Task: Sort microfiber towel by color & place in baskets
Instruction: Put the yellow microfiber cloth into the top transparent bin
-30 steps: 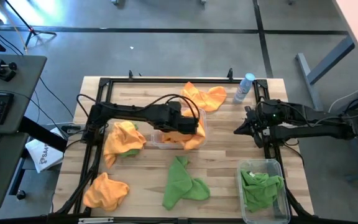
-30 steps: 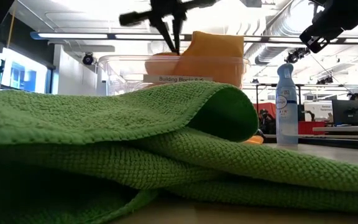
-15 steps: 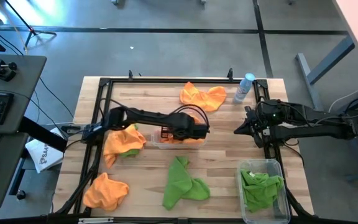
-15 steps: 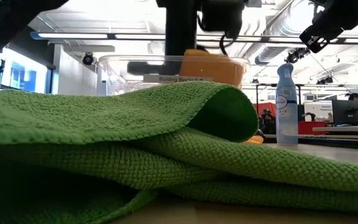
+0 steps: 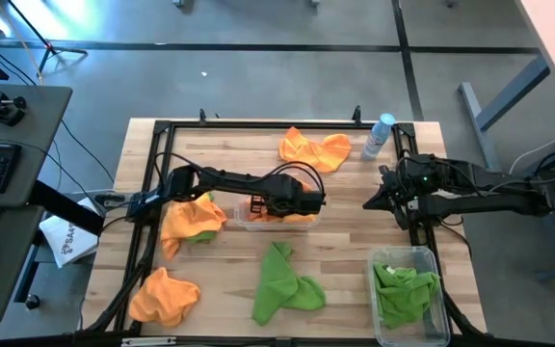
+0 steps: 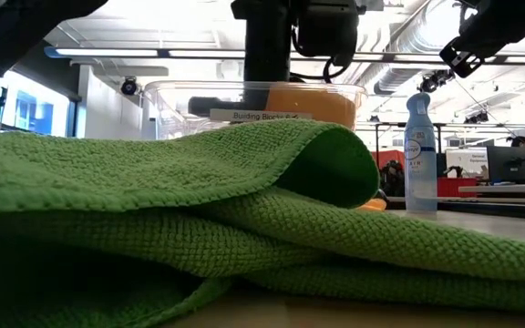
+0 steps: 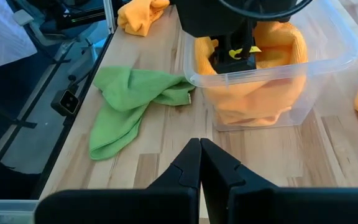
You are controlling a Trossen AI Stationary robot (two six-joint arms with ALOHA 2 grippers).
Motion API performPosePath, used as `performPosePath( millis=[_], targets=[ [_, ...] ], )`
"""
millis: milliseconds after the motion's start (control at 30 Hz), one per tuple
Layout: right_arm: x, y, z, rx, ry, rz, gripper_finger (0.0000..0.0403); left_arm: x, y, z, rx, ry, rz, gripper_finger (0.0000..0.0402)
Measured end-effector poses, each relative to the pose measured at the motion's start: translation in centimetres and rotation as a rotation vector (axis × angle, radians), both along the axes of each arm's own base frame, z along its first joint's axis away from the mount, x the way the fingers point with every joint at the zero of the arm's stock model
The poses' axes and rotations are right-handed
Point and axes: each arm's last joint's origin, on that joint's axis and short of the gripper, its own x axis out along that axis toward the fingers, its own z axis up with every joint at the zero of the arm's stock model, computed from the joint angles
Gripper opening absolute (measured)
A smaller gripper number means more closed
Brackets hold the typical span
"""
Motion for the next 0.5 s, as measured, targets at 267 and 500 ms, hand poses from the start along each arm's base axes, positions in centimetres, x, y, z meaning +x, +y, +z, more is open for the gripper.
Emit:
performPosePath(
  millis=[267, 500],
  targets=[
    [0.0, 0.0, 0.0, -0.002, 0.003, -0.004, 0.0, -0.5, 0.0, 2.0, 0.002, -0.032, -0.043, 0.008],
    [0.2, -0.4, -0.2, -0.042, 0.025, -0.114, 0.0, -2.1, -0.2, 6.8, 0.109, -0.132, -0.06, 0.008]
  ],
)
